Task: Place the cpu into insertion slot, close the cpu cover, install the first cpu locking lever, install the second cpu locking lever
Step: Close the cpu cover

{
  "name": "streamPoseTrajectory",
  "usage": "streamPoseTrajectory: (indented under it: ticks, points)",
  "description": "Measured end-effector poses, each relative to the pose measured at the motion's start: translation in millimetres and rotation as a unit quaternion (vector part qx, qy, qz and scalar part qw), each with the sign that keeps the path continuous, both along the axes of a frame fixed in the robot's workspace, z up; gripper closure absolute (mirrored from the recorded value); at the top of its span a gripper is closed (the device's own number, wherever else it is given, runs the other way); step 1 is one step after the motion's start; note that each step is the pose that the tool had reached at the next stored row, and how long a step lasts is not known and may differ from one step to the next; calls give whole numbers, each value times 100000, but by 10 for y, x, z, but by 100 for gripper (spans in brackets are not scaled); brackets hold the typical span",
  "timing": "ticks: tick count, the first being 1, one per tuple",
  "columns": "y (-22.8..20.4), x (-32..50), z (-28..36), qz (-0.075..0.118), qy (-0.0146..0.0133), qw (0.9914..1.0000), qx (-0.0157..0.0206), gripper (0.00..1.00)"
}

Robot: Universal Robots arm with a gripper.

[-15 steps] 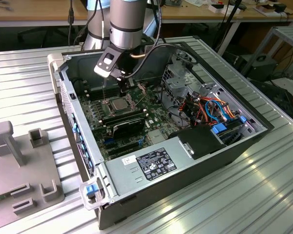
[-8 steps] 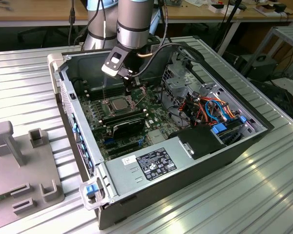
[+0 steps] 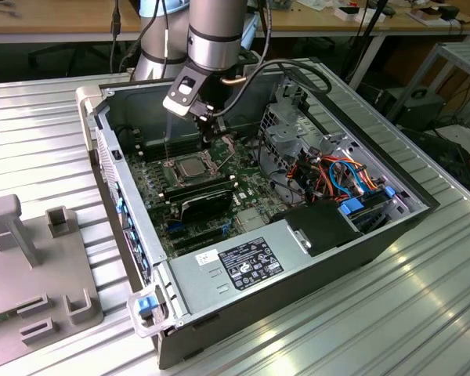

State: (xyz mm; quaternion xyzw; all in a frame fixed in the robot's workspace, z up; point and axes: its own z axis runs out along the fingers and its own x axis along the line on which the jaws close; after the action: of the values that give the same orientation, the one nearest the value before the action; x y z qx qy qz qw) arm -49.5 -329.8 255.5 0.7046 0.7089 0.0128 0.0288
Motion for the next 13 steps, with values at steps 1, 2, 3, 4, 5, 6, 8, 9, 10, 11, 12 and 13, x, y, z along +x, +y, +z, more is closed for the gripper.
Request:
streamPoseTrajectory:
  ticks: [1, 2, 3, 4, 5, 6, 8, 9, 10, 11, 12, 13]
  points:
    - [0, 0, 2, 0, -1, 100000, 2, 89]
    - [0, 0, 3, 0, -6, 100000, 2, 89]
    - [0, 0, 4, 2, -2, 100000, 3, 89]
    - [0, 0, 7, 0, -1, 100000, 4, 89]
    - [0, 0, 8, 0, -3, 100000, 1, 89]
    - [0, 0, 9, 1, 1, 100000, -1, 89]
    - [0, 0, 12, -2, -4, 100000, 3, 89]
    - [0, 0, 13, 0, -1, 100000, -1, 89]
    - [0, 0, 14, 0, -3, 100000, 0, 89]
    - [0, 10, 15, 7, 5, 100000, -6, 89]
    - [0, 31, 15, -5, 6, 100000, -7, 89]
    - [0, 66, 15, -6, 2, 100000, -1, 89]
